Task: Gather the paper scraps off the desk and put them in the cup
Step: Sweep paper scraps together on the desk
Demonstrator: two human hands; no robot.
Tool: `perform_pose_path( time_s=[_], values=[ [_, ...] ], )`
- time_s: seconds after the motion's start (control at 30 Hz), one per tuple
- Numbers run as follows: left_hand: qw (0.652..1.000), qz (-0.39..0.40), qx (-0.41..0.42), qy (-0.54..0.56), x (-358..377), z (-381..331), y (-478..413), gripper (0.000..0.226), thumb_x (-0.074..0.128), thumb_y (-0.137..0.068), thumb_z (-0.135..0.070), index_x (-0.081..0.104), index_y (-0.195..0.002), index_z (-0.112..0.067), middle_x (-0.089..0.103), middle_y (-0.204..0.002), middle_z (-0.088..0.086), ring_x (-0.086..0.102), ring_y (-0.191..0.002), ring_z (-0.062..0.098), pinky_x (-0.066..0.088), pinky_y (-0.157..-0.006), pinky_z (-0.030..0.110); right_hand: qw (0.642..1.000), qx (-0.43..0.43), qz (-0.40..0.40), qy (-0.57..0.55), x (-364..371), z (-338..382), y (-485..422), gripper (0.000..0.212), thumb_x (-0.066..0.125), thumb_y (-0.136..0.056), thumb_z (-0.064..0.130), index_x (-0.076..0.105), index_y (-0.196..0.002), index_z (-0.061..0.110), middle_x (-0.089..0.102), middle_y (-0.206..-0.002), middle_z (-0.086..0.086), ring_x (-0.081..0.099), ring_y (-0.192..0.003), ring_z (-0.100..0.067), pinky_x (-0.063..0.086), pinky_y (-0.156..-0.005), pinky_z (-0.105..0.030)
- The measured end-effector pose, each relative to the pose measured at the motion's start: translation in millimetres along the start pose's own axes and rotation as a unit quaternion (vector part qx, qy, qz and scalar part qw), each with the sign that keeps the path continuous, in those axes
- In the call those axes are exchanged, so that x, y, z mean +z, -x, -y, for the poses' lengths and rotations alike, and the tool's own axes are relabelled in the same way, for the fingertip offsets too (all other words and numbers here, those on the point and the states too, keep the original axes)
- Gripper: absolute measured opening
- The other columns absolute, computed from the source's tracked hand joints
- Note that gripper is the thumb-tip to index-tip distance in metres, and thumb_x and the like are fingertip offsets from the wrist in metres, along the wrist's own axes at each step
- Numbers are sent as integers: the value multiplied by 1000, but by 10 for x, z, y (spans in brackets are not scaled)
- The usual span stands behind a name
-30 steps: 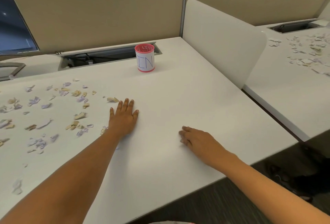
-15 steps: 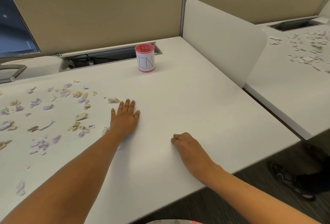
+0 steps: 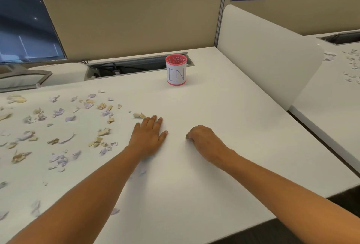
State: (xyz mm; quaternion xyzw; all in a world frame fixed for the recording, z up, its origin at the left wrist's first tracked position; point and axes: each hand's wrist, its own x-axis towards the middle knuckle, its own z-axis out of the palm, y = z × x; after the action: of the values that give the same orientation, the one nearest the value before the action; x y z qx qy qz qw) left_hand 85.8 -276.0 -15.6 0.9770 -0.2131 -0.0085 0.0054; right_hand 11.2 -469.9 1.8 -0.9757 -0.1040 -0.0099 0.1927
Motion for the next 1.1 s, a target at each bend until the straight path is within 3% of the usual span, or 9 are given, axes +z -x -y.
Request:
perform_pose_path(
  time_s=[0.1,0.23,0.37,0.43,0.6,0.7,0.77,1.0,1.1],
  values=[
    [999,-24,36,-23,-38,74,-40,62,22,-94,-55,27,-143,-17,32,-148,3,31,-133,23,32,-101,37,1000,-17,-17,9,-58,-64,-416,30,41,-90,-1,63,-110,1,65,-112,-14,55,-106,-28,28,-82,-18],
    [997,-50,62,-8,-74,105,-27,83,3,-75,-64,40,-133,-19,45,-132,1,42,-118,23,35,-95,36,999,-1,-27,31,-239,-60,-975,32,41,-91,2,63,-113,5,64,-117,-13,55,-109,-27,32,-85,-21],
    [996,-71,54,29,-53,137,-70,72,12,-77,-65,46,-125,-23,48,-121,-5,43,-109,19,34,-92,33,998,25,-41,42,-479,3,-1487,29,45,-93,4,62,-115,5,62,-119,-15,56,-111,-29,42,-95,-31],
    [995,-70,47,45,-39,153,-81,69,16,-78,-64,46,-125,-24,48,-118,-7,43,-108,17,33,-94,32,997,39,-58,20,-596,21,-1686,27,45,-91,1,64,-110,2,62,-113,-18,57,-107,-33,44,-91,-34],
    [991,-93,49,87,-18,166,-81,57,29,-81,-60,53,-117,-23,52,-113,-7,48,-105,18,37,-91,33,993,64,-75,-60,-792,37,-2195,29,43,-90,-1,63,-110,0,60,-116,-21,55,-108,-33,35,-65,-4],
    [990,-95,48,97,-5,169,-76,53,32,-81,-60,52,-117,-26,50,-114,-9,46,-107,15,36,-92,31,990,73,-104,-65,-863,45,-2472,29,44,-89,-1,65,-108,1,62,-114,-20,57,-108,-33,45,-86,-26],
    [988,-103,45,109,2,168,-76,51,35,-81,-59,53,-116,-26,51,-113,-9,46,-107,15,36,-91,31,985,88,-132,-67,-870,25,-2572,28,45,-88,-1,66,-107,2,63,-112,-19,57,-106,-33,46,-89,-35],
    [986,-110,38,122,3,157,-69,49,35,-82,-57,54,-115,-27,52,-115,-10,47,-109,14,34,-90,27,980,118,-150,-52,-795,-21,-2663,27,45,-94,10,62,-115,5,62,-118,-17,56,-112,-31,44,-94,-34],
    [987,-103,38,120,-6,160,-64,51,31,-82,-57,52,-118,-27,51,-118,-10,45,-113,13,32,-92,27,968,86,-232,-30,-754,-7,-2551,28,45,-96,18,63,-117,9,64,-119,-13,57,-110,-26,44,-94,-28]
  ],
)
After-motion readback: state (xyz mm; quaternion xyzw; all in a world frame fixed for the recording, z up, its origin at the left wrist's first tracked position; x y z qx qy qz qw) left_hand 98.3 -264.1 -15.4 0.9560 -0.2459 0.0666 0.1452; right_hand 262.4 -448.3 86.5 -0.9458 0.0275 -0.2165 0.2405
